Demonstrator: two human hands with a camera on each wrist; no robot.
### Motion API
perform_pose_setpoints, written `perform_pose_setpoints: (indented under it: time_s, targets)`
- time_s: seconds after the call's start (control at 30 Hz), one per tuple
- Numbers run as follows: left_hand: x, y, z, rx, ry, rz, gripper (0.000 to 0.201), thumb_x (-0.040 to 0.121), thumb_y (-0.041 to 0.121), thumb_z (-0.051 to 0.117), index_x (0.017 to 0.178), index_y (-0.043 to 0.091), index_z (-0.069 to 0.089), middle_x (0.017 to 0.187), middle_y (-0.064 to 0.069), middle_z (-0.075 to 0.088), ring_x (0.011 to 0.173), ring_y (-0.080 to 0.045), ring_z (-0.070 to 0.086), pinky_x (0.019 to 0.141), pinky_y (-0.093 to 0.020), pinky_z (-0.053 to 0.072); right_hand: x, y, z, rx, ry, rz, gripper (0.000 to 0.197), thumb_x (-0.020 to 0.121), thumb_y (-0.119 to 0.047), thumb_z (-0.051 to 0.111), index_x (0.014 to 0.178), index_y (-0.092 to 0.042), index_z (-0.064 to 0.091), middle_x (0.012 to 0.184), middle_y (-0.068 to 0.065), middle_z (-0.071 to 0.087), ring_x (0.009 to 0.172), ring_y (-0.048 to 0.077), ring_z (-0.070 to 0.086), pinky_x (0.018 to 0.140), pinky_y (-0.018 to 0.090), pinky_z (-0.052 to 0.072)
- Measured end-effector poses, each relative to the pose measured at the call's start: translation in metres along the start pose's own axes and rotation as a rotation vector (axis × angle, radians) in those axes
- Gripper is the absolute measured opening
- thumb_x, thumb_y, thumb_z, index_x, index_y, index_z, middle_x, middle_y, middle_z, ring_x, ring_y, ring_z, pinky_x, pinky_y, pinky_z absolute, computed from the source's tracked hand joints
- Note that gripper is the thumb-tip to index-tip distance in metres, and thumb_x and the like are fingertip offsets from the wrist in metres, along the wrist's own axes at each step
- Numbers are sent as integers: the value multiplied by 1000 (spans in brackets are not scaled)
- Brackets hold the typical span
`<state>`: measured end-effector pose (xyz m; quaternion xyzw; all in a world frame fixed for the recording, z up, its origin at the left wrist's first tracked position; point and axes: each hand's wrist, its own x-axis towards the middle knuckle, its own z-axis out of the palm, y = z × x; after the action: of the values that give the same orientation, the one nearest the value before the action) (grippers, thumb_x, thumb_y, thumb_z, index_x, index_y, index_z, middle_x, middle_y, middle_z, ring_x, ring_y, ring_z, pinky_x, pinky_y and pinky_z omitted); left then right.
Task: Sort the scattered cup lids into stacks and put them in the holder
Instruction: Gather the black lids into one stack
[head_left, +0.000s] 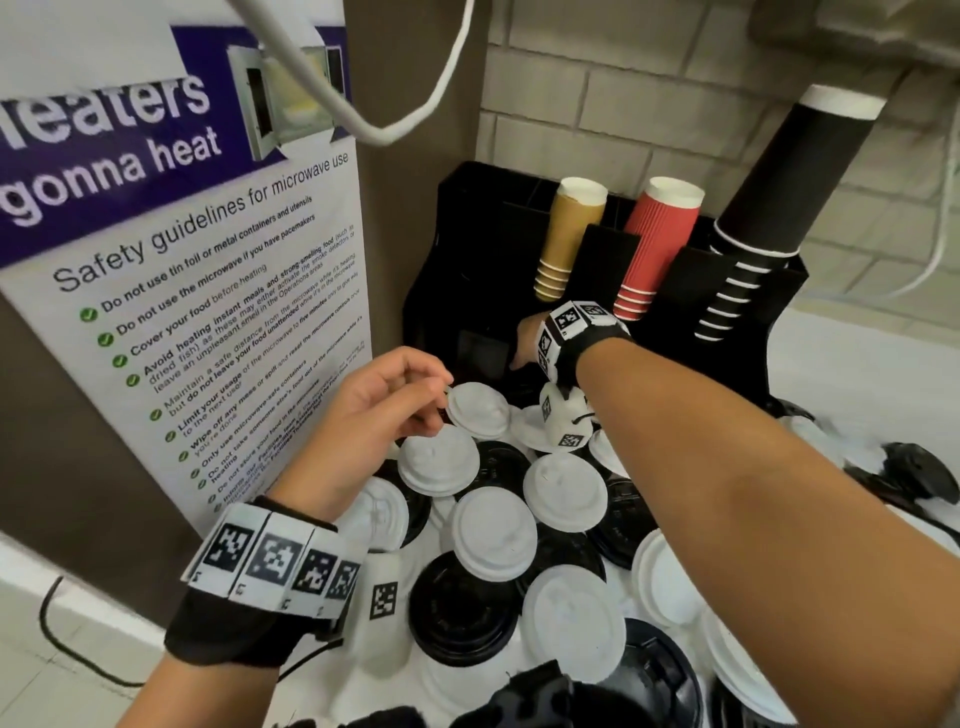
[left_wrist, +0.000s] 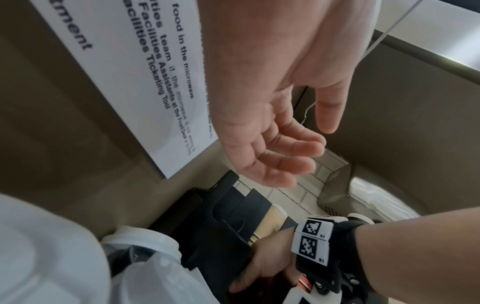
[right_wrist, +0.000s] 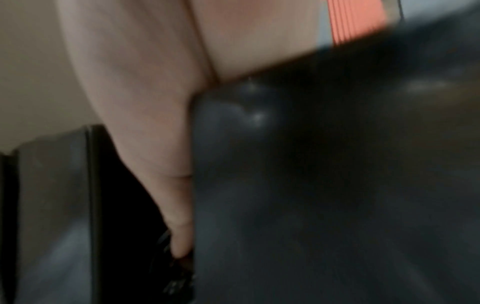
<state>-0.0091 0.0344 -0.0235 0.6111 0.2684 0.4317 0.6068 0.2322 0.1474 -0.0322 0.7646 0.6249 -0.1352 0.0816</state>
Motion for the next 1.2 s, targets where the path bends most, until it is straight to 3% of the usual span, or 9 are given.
perform_pose_setpoints:
  time_s: [0.27,0.43,0.57,0.67,0.73,0.83,0.93,1.03,1.2]
  targets:
    - [0,1,3,4,1,44,22,91,16,59,80,32,72,75,7,63,73,-8,60,70,-22,54,-19,3,-23,-41,184,-6,37,93,-13,59,126,1,54,129,19,56,119,34,55,92,37,45]
    - [5,-3,4,45,151,4,19,86,25,67,100,38,64,100,12,63,92,-3,63,83,-28,52,-67,11,-72,135,428,70,38,96,-18,54,130,-2,50,128,19,55,117,35,54,87,33,44]
    - [14,-3,17,1,228,-48,67,76,35,78,131,40,40,132,4,54,113,0,58,95,-29,48,-125,8,-70,872,263,-200,23,99,-12,50,121,-10,52,107,11,56,100,25,59,67,26,56]
    - [14,-2,33,-89,151,29,98,59,43,82,139,47,24,142,5,49,128,-5,52,104,-29,45,-154,-7,-44,1252,-37,-406,20,101,-8,42,118,-13,52,101,9,62,91,18,62,75,29,57]
    - [13,-1,44,-86,174,129,96,60,39,81,139,44,27,139,3,52,124,-6,56,102,-29,47,-164,-17,-26,1285,-101,-443,23,102,-10,39,119,-19,51,106,8,63,92,17,64,78,30,58]
    - [11,4,54,-112,221,176,84,64,34,78,138,37,37,134,-5,54,118,-15,61,99,-35,51,-173,-26,-10,1198,-15,-446,29,102,-11,41,123,-29,49,114,4,65,95,11,67,83,32,58]
    - [10,7,57,-135,213,149,71,68,20,76,132,30,45,127,-4,58,114,-20,62,94,-40,54,-182,-19,-4,1103,127,-572,57,93,0,54,140,-27,40,136,3,52,119,13,57,99,38,50]
    - [10,10,56,-115,188,112,69,70,15,70,135,23,47,136,-12,53,122,-26,57,103,-52,47,-191,-11,1,1134,160,-669,80,81,-9,73,145,-37,34,143,-6,42,130,12,48,99,38,50]
    - [8,13,57,-137,62,140,62,77,14,69,133,33,48,129,2,58,114,-12,61,94,-39,54,-191,-9,7,1216,266,-635,72,74,-9,80,134,-36,51,134,-10,50,125,15,52,95,41,53]
